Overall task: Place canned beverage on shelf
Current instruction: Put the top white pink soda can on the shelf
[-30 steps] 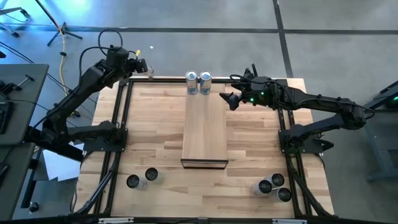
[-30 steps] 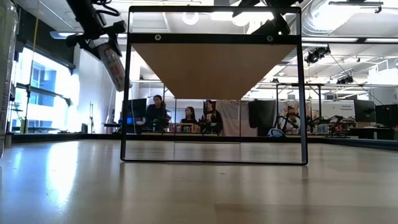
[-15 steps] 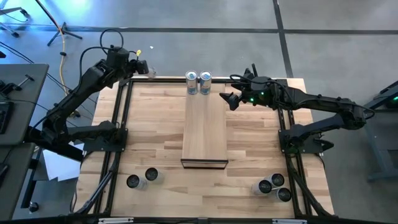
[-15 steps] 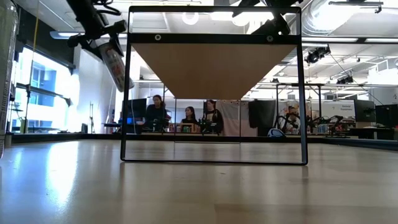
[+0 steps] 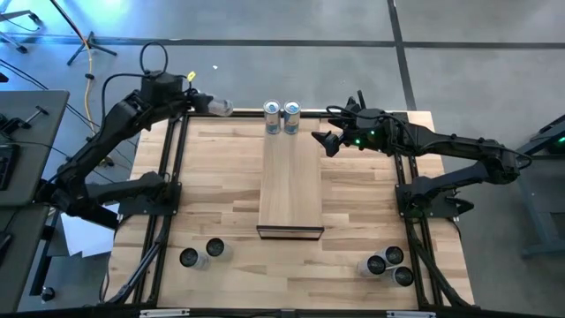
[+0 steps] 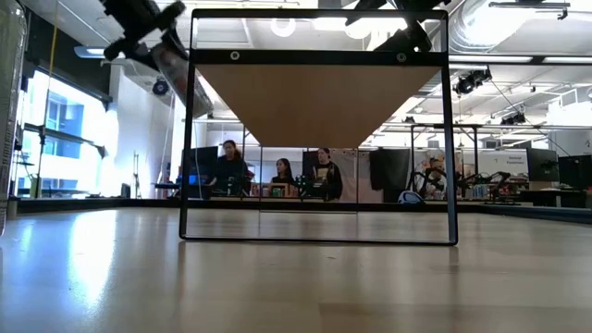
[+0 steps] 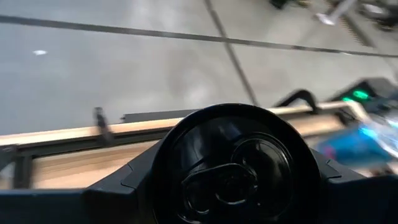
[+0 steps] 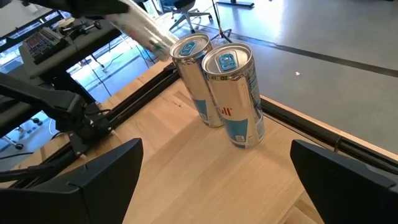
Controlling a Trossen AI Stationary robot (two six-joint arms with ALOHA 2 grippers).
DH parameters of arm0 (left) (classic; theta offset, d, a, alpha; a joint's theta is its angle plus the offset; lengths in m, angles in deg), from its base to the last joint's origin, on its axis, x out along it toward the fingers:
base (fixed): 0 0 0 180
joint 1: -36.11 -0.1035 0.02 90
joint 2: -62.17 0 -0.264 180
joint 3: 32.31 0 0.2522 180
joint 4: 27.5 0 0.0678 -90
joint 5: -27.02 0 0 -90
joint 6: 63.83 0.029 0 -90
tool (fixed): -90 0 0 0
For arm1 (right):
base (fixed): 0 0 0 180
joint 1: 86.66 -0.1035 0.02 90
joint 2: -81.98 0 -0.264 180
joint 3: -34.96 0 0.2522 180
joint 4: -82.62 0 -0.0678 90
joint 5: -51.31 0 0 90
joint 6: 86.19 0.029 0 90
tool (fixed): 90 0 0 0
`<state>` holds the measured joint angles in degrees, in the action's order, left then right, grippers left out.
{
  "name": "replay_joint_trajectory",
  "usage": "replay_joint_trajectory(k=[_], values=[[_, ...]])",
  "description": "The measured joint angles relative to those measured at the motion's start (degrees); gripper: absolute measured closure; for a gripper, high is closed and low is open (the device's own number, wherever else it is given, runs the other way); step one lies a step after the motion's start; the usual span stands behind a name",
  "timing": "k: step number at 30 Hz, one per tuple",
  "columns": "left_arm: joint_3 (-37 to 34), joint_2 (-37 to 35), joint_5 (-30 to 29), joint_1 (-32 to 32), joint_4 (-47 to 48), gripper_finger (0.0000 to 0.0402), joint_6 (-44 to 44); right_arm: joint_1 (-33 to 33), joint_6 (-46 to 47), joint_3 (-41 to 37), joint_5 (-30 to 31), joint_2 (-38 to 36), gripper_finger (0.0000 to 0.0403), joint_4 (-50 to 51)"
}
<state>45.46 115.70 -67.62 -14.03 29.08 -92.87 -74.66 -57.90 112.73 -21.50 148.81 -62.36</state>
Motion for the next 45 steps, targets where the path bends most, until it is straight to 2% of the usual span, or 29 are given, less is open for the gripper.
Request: replay_joint_trajectory(k=[4, 10, 18, 28, 35, 45], values=[[0.0, -2.6, 3.2, 2.3, 0.1, 0.0181, 0.6, 0.0, 0.0, 0.0, 0.2, 0.0, 0.0009, 0.0], [0.0, -5.4, 3.4, 6.0, 0.2, 0.0181, 1.2, 0.0, 0.2, 0.0, 0.2, 0.0, 0.0009, 0.0], [0.0, -7.6, 8.8, 10.3, 0.2, 0.0181, 3.7, -0.1, 0.2, 0.0, -0.8, 0.0, 0.0009, 0.0], [0.0, -7.2, 9.1, 17.1, -1.8, 0.0181, 4.4, -0.1, 0.2, 0.0, -9.0, 0.0, 0.0009, -1.6], [0.0, -7.2, 9.2, 22.0, -5.3, 0.0181, 5.3, -0.1, 0.2, 0.0, -9.2, 0.0, 0.0009, -7.0], [0.0, -5.8, 9.2, 27.3, -14.4, 0.0181, 5.3, -0.1, -0.1, 0.0, -9.2, 0.0, 0.0009, -7.4]])
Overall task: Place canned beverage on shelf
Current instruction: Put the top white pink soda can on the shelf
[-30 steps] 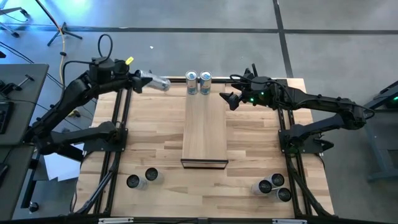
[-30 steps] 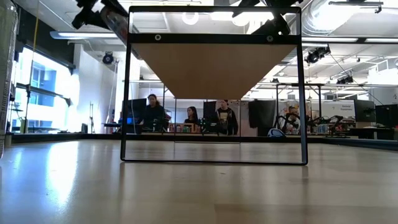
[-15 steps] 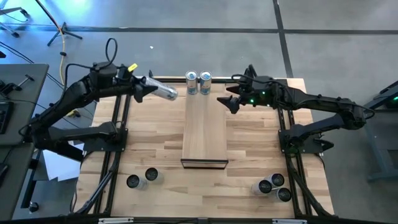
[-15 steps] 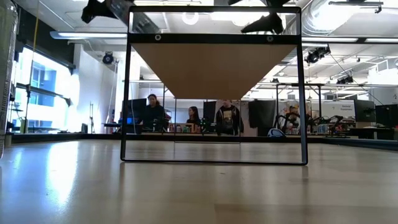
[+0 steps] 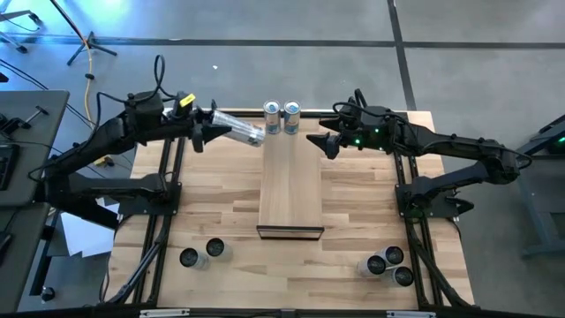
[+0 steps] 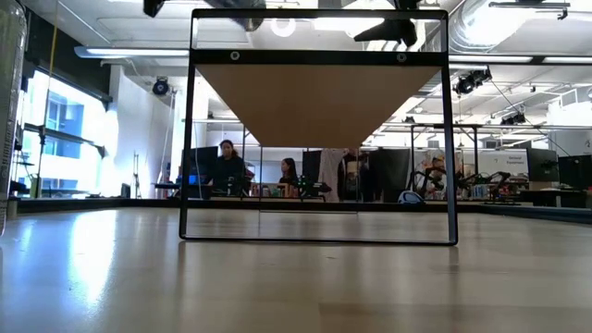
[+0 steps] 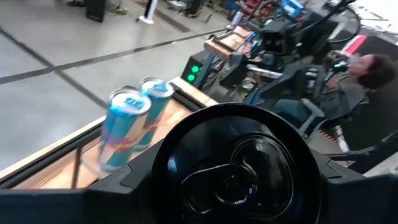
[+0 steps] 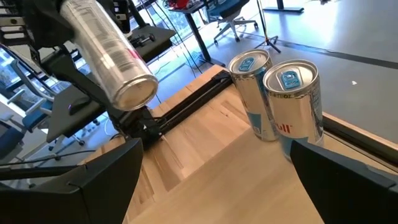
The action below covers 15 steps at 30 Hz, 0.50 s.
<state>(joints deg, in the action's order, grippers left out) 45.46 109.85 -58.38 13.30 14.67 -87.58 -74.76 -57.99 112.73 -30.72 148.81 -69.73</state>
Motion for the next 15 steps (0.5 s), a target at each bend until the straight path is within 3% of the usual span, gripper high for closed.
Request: replay_joint_trajectory(k=[7, 15], values=[[0.0, 5.4, -0.5, 3.5, -8.9, 0.0181, 0.3, 0.0, -0.3, 0.0, -0.7, 0.0, 0.0009, 0.0], [0.0, 12.7, -1.8, 7.2, -15.6, 0.0181, -0.1, 0.2, -6.1, 0.0, -12.8, -0.9, 0.0009, 0.4]])
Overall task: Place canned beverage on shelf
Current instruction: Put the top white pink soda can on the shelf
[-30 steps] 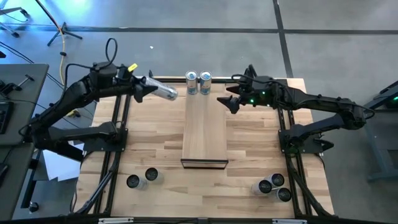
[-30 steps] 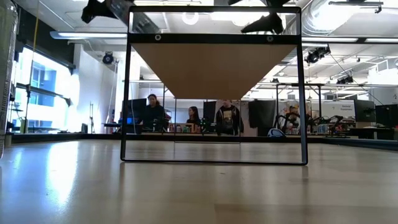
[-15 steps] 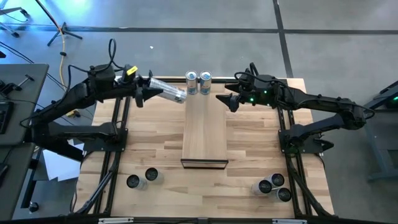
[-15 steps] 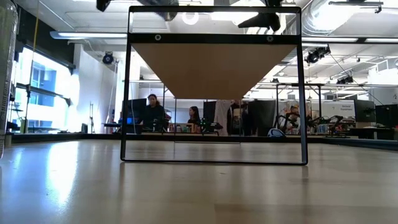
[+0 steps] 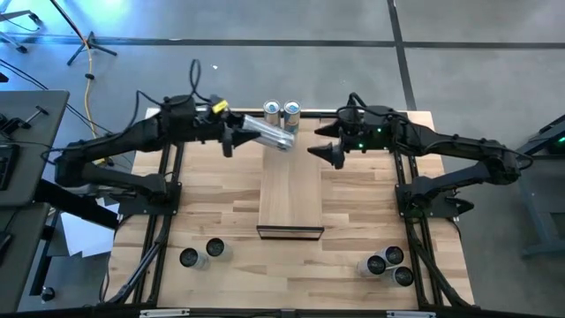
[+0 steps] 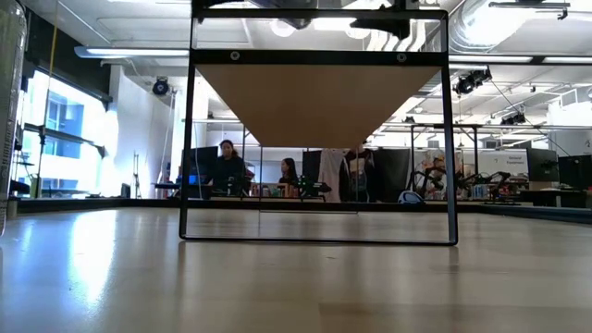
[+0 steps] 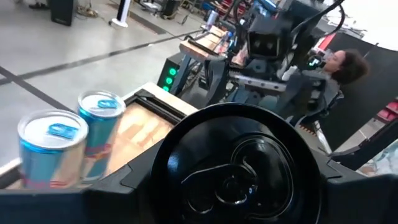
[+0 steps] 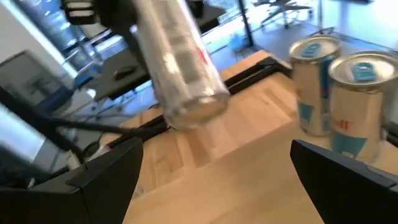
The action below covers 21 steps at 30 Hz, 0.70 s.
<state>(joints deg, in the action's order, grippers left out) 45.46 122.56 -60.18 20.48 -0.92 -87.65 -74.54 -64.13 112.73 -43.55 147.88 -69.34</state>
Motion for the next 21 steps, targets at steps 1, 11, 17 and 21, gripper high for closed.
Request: replay_joint_trajectory(k=[1, 11, 17, 21], values=[[0.0, 0.7, -0.5, 0.5, 0.0, 0.0181, 0.0, 0.0, -0.5, 0.0, -0.5, -0.1, 0.0009, 0.0], [0.0, 3.0, -1.9, 2.3, -0.4, 0.0181, 1.4, 0.0, -0.9, 0.0, -2.3, -0.8, 0.0009, -0.1], [0.0, 2.6, -1.5, 2.3, -0.7, 0.0181, 6.8, 0.0, 1.9, 0.0, -2.3, -0.8, 0.0009, -3.8], [0.0, 2.6, 0.0, 2.3, -1.1, 0.0181, 10.2, 0.0, 0.9, 0.0, -2.3, -0.8, 0.0009, -7.5]])
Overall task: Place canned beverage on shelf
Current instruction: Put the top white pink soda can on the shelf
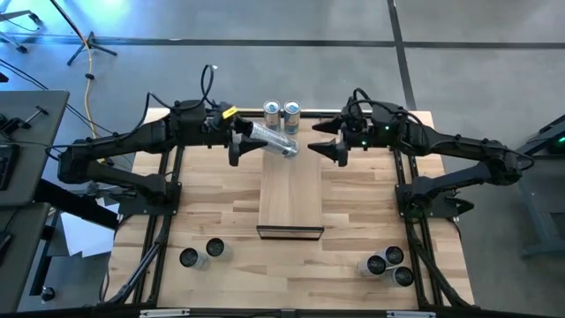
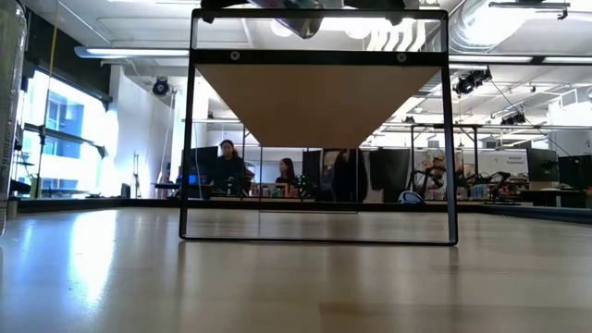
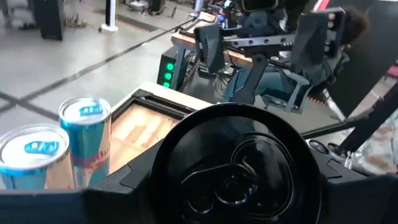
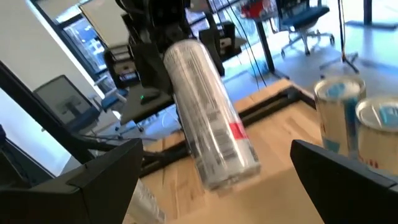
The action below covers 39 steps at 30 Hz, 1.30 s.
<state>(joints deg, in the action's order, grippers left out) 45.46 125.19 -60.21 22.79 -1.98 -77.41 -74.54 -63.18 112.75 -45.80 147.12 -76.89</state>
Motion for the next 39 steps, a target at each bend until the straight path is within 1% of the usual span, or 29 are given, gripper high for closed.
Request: replay_joint_trajectory(k=[5, 10, 16, 20, 23, 26, 32, 39], values=[[0.0, 0.0, 0.2, 0.0, -1.8, 0.0181, 7.0, -0.2, -3.1, 0.0, 0.0, 0.0, 0.0009, -2.9], [0.0, 0.0, 1.7, 0.1, -3.1, 0.0181, 12.7, -0.7, -4.0, 0.0, 0.0, 0.0, 0.0009, -3.1], [0.0, 0.0, 1.7, 1.6, -3.3, 0.0181, 17.4, -0.6, -4.3, 0.0, 0.0, 0.0, 0.0009, -3.1], [0.0, 0.0, 1.8, 3.0, -4.2, 0.0181, 23.5, -0.7, -8.0, 0.0, 0.0, 0.0, 0.0009, -3.2], [0.0, 0.0, 1.6, 3.8, -4.3, 0.0181, 26.7, -0.7, -9.1, 0.0, 0.0, 0.0, 0.0009, -3.2], [0.0, 0.0, 1.1, 4.1, -4.5, 0.0181, 27.0, -0.6, -9.3, 0.0, 0.0, 0.0, 0.0009, -3.2], [0.0, 0.0, -1.5, 4.1, -4.3, 0.0181, 21.9, -0.7, -10.7, 0.0, 0.0, 0.0, 0.0009, -3.2], [0.0, 0.0, -2.1, 4.1, -4.2, 0.0181, 21.7, -0.7, -12.4, 0.0, -0.2, 0.0, 0.0009, -3.2]])
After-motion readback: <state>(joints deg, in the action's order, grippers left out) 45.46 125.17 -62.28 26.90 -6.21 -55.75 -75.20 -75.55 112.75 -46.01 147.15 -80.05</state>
